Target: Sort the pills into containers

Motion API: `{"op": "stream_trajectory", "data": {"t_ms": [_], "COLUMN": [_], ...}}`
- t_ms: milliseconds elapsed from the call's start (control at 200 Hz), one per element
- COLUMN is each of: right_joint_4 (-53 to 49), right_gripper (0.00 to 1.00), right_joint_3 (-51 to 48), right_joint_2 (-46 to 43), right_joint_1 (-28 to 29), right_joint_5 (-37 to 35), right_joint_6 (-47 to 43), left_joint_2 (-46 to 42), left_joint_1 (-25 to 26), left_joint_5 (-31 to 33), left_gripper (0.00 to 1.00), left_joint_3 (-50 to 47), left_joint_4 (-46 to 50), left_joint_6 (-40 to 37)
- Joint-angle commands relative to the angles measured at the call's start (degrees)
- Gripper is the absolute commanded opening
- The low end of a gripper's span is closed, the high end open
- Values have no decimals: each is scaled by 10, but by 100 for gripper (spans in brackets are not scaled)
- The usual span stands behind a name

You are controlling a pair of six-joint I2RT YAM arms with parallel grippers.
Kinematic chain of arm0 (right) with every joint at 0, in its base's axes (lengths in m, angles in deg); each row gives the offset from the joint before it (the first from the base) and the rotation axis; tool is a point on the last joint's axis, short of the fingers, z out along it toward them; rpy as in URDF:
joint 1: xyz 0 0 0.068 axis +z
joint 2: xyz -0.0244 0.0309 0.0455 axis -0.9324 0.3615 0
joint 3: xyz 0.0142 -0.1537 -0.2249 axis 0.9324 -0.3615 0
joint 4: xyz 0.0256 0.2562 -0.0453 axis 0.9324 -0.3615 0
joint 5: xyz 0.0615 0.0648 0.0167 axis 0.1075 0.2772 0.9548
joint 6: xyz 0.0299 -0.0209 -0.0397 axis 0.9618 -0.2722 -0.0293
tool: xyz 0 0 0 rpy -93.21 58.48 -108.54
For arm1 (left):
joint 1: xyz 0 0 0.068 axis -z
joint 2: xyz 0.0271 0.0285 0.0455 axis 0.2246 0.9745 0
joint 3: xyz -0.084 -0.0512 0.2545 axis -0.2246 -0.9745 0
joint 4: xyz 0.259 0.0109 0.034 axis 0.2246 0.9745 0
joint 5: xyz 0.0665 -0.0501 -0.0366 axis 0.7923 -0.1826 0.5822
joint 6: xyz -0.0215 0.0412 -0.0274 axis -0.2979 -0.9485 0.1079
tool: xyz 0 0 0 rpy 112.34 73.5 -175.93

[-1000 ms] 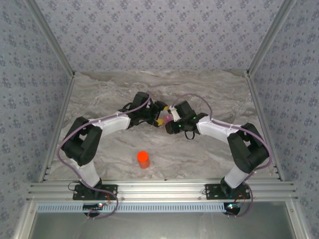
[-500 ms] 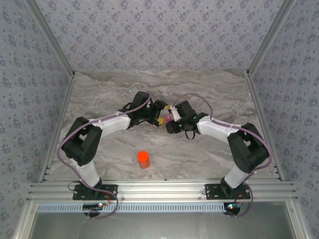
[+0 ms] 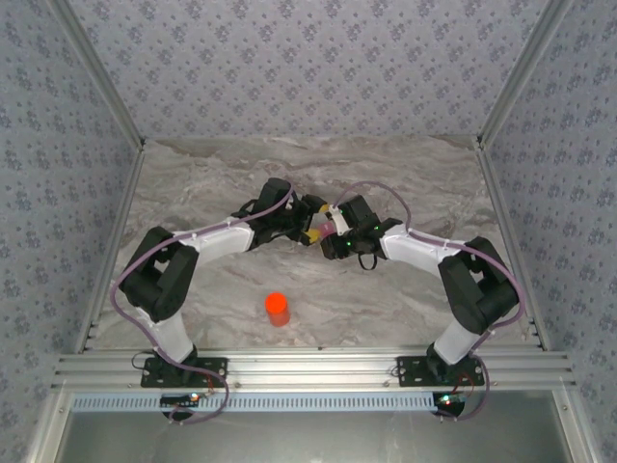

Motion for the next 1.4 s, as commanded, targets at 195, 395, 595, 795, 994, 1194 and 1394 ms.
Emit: {"op": "stream_trajectory", "data": {"t_ms": [195,395,595,795,994,1194,1394], "right_joint_4": [-3,-2,-14,-38,-76,-97,-131], "right_gripper": [27,27,28,29,30,37,54], "right_joint_3": [3,-4,-11,-10,11,30,52], "right_joint_2": [11,10,12,36,66,83,85], "right_joint_1": [8,8,5,11,24,48,63], "right_joint_5": [5,1,-15,-42,-95,-126,-138], "right_joint_6": [7,8,8,-15,-5,38,51], "left_joint_2": [3,6,-23,-75,-96,-94,-89], "left_joint_1": [7,5,-28,-89,-132,-146,-148], "left_joint_5": [-19,-18,7,49,67,70,70], "left_gripper": [71,72,73,83,89,90,90], "left_joint_3": [72,92,49,34,32,19,15], "left_joint_4": [-39,-27,4,103,172,184,184], "left_joint_6": [25,21,-10,-107,-181,-199,-205]}}
